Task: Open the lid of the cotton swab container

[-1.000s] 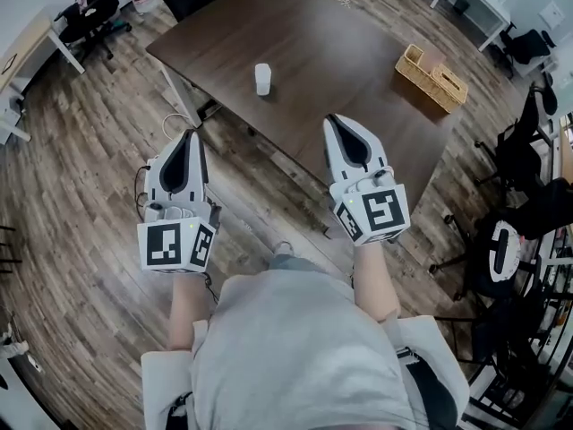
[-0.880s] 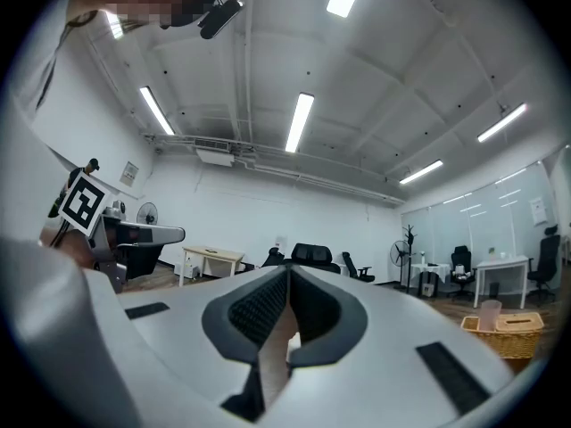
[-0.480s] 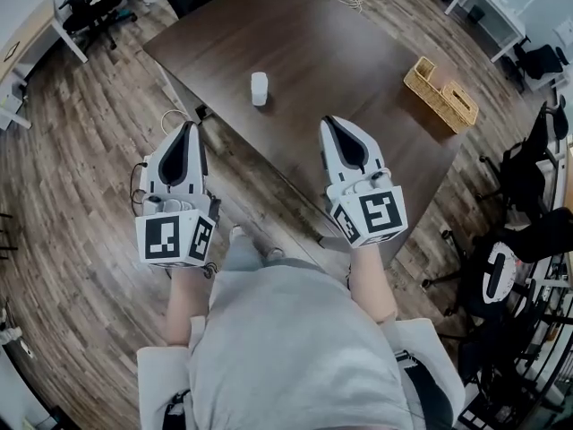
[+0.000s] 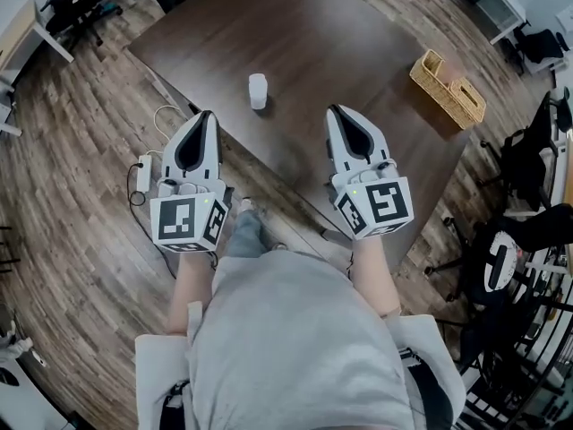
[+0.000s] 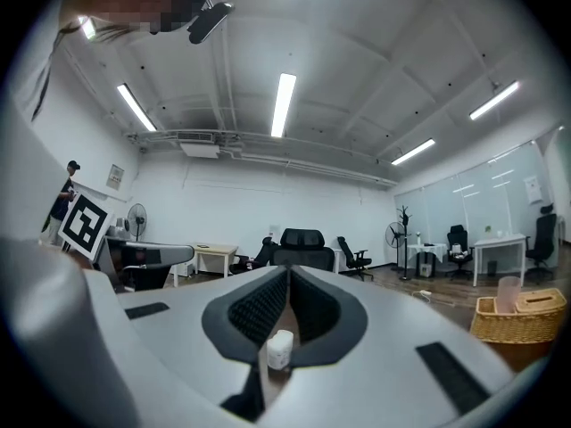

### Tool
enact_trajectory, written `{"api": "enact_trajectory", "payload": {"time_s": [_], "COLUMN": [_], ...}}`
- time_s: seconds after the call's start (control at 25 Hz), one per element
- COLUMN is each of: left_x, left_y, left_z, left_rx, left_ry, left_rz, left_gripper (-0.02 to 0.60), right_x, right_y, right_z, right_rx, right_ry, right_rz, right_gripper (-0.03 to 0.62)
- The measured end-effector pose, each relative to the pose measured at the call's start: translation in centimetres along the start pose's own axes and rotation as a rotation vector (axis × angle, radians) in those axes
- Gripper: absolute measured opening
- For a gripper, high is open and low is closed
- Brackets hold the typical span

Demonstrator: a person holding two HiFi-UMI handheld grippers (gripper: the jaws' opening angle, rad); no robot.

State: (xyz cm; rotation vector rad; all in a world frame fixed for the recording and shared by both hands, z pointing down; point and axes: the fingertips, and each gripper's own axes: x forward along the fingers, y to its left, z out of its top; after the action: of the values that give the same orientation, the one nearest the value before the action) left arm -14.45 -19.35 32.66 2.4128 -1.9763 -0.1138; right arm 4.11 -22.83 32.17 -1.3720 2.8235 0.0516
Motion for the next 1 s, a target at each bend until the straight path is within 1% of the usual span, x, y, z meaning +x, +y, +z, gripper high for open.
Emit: {"api": "enact_trajectory", "payload": {"time_s": [0.28,0.4,0.52,0.64,0.8,0.84,0.96,1.0], "left_x": [5.2,7.0,8.5,9.6,10.6,10.8,11.8,12.1], "left_y": [2.4,3.1,3.2,2.9,2.4,2.2,1.6,1.3], "left_z": [-5.7,-8.6,-12.2,-15.7,-19.7,-20.6,-22.7,-23.2], "left_rx": [-0.011,-0.003,0.002,-0.013,-0.019,-0.021,-0.032,-0.035], "left_ry": [0.128,0.188,0.266,0.346,0.437,0.455,0.504,0.520], "left_rz": [-0.020,-0.030,-0.061,-0.098,-0.136,-0.142,-0.160,-0.165], "left_gripper": [0.011,0.011,0.011,0.011,0.016,0.028,0.108,0.126], "right_x": [4.5,6.0,7.2,7.8,8.2,8.2,8.0,7.9], "right_y": [-1.1,-1.5,-1.9,-2.3,-2.7,-2.8,-3.4,-3.6], "right_z": [-1.5,-2.2,-3.2,-4.2,-5.4,-5.6,-6.0,-6.1], "right_rx": [0.029,0.034,0.041,0.048,0.047,0.046,0.039,0.037], "right_ry": [0.043,0.070,0.097,0.132,0.167,0.174,0.196,0.202], "right_rz": [-0.039,-0.059,-0.080,-0.107,-0.138,-0.144,-0.165,-0.174], "right_gripper": [0.017,0.017,0.017,0.017,0.017,0.017,0.017,0.017]}}
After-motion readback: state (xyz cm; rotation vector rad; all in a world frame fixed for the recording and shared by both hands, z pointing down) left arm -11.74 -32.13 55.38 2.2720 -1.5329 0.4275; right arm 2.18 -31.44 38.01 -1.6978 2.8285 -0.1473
